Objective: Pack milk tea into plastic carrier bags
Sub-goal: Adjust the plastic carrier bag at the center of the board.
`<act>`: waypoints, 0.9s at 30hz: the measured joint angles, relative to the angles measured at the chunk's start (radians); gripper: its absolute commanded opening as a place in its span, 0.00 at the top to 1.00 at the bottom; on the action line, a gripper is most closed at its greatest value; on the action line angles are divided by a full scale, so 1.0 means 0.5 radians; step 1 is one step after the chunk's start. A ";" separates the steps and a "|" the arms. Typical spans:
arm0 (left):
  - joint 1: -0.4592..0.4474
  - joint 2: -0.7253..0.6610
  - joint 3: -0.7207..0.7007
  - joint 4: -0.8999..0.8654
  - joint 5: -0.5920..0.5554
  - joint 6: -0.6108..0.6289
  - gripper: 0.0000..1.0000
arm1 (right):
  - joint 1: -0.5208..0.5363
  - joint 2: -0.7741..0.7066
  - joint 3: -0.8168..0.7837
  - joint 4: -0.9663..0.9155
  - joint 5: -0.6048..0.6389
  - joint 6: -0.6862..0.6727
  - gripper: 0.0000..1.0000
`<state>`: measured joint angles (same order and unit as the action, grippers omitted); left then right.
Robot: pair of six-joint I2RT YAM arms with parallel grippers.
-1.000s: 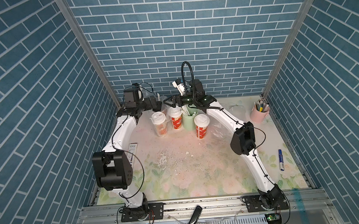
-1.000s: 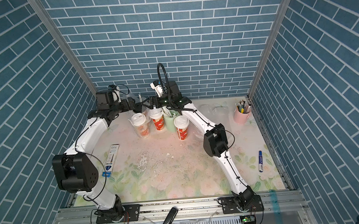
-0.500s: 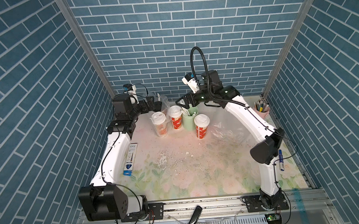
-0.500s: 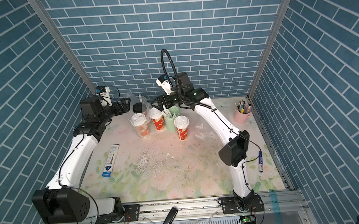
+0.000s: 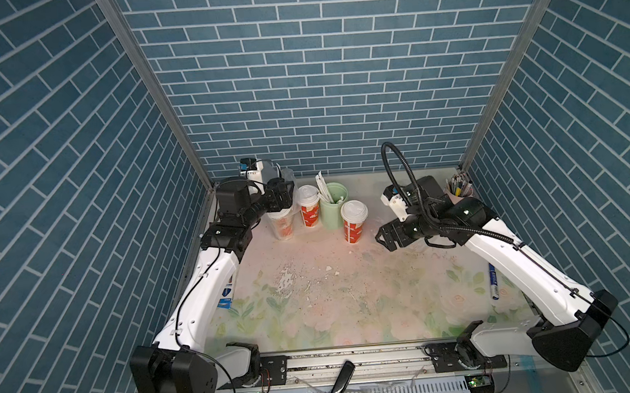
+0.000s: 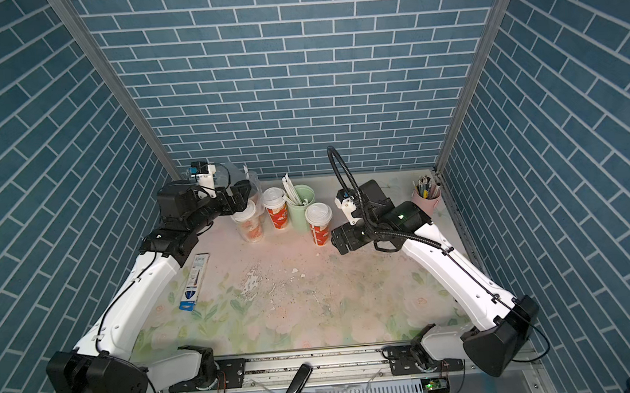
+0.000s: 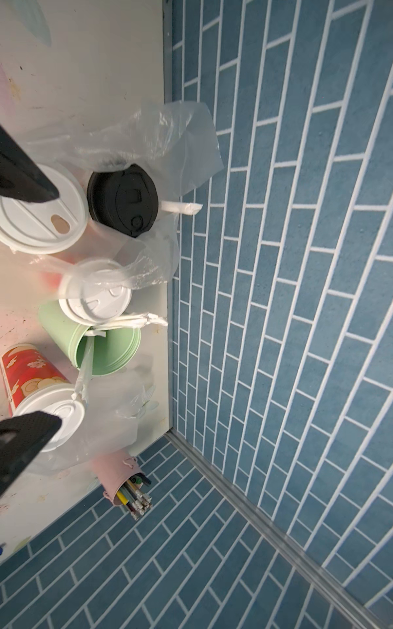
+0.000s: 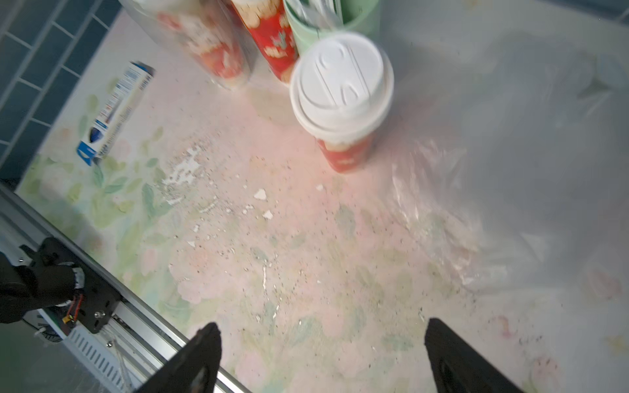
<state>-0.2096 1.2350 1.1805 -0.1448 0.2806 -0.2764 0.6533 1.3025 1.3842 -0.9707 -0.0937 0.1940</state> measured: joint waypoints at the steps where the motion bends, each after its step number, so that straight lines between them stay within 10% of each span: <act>1: -0.019 -0.001 -0.001 -0.002 0.001 0.004 0.03 | -0.008 -0.007 -0.066 0.001 0.010 0.023 0.06; 27: -0.076 -0.107 -0.124 -0.099 -0.060 0.063 0.03 | -0.685 0.905 -0.402 0.718 -0.297 -0.030 0.06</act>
<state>-0.2478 1.1816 1.1187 -0.1944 0.2504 -0.2447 0.3107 1.7550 1.1831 -0.6117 -0.2420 0.1791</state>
